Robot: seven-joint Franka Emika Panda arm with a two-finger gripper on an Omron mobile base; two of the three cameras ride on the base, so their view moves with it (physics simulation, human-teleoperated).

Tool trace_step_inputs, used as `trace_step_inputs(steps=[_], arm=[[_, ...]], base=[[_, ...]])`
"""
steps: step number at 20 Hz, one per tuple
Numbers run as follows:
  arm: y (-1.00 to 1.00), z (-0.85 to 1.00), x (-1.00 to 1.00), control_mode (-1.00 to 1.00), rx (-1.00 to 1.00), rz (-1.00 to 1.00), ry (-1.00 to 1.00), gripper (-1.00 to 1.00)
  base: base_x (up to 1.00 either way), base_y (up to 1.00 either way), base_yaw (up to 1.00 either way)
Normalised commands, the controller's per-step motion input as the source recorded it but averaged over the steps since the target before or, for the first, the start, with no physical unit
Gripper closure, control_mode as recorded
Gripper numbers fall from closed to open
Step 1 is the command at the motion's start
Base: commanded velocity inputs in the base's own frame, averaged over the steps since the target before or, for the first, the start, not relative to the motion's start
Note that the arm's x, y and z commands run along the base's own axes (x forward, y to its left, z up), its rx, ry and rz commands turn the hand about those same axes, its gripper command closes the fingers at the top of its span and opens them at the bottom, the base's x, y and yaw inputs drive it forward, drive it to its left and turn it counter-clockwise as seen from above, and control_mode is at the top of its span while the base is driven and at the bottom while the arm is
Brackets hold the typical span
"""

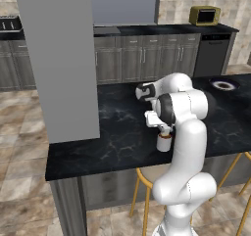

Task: Pick up the marshmallow and place it in the cup of hot chocolate on the dining counter.

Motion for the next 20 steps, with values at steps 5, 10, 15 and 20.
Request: trace_step_inputs(steps=[5, 10, 15, 20], arm=[[0.00, -0.17, 0.11, -1.00, 0.00, 0.01, 0.00, 1.00], [0.00, -0.14, 0.23, -1.00, 0.00, 0.02, 0.00, 1.00], [0.00, -0.16, 0.15, -1.00, 0.00, 0.02, 0.00, 1.00], [0.02, -0.13, -0.15, -1.00, 0.00, 0.01, 0.00, -1.00]], base=[[0.00, 0.00, 0.00], [0.00, 0.00, 0.00], [0.00, 0.00, 0.00], [0.00, 0.00, 0.00]])
